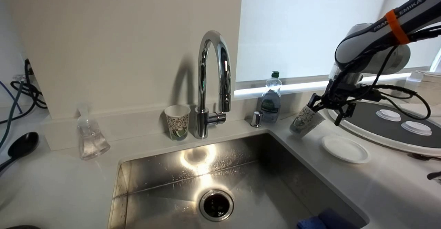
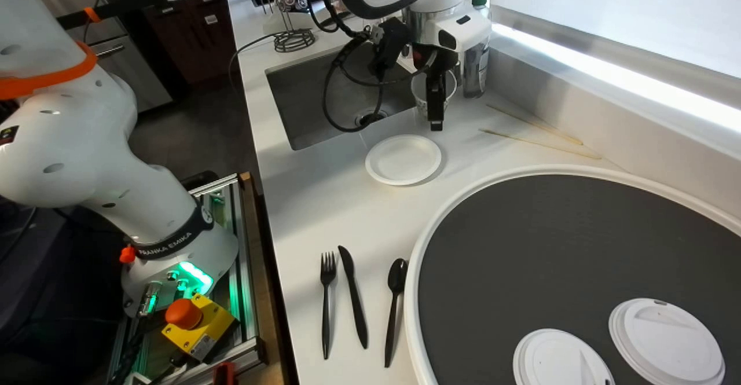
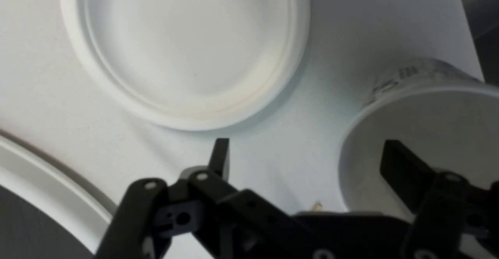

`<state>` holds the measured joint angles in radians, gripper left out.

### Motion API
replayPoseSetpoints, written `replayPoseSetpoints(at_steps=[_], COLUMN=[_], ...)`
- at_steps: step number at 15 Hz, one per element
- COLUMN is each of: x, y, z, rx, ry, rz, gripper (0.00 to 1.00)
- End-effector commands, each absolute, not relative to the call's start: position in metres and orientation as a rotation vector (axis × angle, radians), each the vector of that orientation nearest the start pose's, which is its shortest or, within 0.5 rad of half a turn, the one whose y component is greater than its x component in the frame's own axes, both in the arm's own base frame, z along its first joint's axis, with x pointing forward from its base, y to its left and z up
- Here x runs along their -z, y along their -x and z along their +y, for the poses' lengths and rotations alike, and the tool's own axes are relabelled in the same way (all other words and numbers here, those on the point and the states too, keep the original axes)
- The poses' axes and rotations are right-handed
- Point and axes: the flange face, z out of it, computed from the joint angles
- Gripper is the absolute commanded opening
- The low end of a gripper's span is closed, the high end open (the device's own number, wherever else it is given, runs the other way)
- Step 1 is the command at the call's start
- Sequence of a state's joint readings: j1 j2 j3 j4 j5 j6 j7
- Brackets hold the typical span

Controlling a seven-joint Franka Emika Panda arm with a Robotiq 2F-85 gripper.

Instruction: Put the cup upside down on the plate

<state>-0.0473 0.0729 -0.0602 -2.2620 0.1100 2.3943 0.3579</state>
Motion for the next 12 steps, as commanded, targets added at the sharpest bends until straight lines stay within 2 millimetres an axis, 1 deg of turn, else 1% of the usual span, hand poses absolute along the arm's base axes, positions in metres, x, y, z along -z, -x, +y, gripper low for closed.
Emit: replayPoseSetpoints(at_steps=[1, 3, 12], x=[-0.352, -0.356, -0.359], y=[-0.531, -0.531, -0.531], z=[-0.057, -0.060, -0.072], rx=[0.141, 0.163, 0.210], ry=[3.064, 3.114, 3.236], rz=[0.798, 0.783, 0.798], gripper=[1.00, 1.00, 1.00])
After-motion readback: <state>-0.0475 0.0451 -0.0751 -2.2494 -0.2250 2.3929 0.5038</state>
